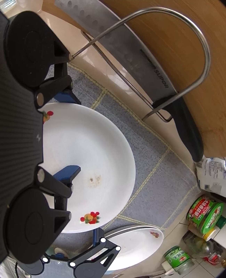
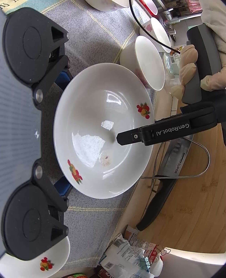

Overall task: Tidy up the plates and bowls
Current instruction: 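Lift the gripped plate with the left tool toward the plate stack, then lower the plate onto the plate stack with the left tool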

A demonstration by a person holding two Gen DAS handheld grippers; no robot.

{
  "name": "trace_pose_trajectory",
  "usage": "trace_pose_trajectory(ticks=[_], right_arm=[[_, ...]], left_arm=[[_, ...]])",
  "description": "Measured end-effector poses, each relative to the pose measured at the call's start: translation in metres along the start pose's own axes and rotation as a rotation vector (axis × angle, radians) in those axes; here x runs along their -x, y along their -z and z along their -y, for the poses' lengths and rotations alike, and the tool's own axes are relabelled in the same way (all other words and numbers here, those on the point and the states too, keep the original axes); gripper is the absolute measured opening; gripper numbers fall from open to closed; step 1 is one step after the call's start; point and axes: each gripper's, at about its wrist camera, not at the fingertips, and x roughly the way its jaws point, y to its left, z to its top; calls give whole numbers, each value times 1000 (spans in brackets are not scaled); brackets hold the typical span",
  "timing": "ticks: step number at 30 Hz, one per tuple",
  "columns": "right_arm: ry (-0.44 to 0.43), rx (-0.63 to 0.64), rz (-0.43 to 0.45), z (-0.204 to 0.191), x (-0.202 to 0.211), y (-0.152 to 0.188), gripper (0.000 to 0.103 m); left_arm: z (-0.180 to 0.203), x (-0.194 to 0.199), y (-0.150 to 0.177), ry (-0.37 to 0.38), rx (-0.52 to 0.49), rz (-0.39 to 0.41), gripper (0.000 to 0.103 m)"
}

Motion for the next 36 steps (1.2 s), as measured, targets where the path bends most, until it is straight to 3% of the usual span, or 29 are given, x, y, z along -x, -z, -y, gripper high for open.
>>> trace_pose_trajectory(ticks=[15,36], right_arm=[[28,3,18,-4,34,3,103],[82,-48,46,11,87,32,103]], left_arm=[[23,27,9,-17,-27,43,71],[84,41,-5,-35,-112,68,71]])
